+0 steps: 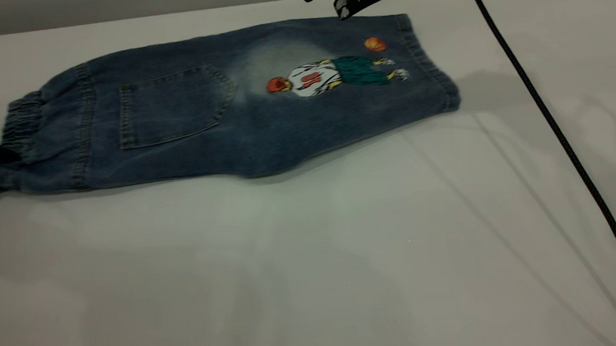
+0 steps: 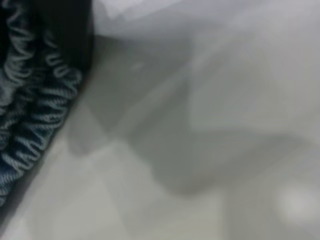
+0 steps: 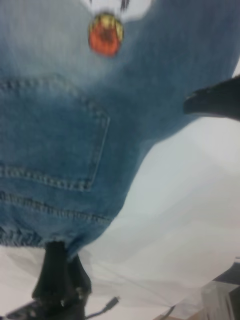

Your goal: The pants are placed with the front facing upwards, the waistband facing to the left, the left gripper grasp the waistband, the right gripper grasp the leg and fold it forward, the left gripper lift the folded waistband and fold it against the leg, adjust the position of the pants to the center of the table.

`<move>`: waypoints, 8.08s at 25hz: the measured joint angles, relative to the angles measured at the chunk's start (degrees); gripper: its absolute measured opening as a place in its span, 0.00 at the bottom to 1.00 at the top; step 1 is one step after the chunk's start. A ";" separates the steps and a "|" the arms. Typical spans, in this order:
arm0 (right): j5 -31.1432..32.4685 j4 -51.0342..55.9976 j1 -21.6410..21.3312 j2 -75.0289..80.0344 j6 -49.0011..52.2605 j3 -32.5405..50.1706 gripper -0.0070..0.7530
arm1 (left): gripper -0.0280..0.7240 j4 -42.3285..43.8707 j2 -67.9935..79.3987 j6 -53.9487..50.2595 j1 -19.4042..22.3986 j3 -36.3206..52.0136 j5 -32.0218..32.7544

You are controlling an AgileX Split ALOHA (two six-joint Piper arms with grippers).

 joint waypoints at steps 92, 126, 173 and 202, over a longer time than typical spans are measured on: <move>-9.48 -0.92 4.12 -11.30 -6.25 0.07 0.49 | 0.16 23.87 -48.71 -18.53 -36.70 4.66 -1.86; -5.35 3.03 -2.04 -25.46 -5.60 0.02 0.49 | 0.27 12.71 -12.26 -13.50 -52.93 -13.67 -17.93; -21.98 -54.01 27.00 2.42 24.10 0.02 0.49 | 0.71 48.55 -68.56 -13.84 -37.35 -13.39 11.82; -12.28 -60.29 27.00 8.62 51.84 -0.03 0.49 | 0.67 45.00 -69.31 -13.70 -37.41 -13.39 12.52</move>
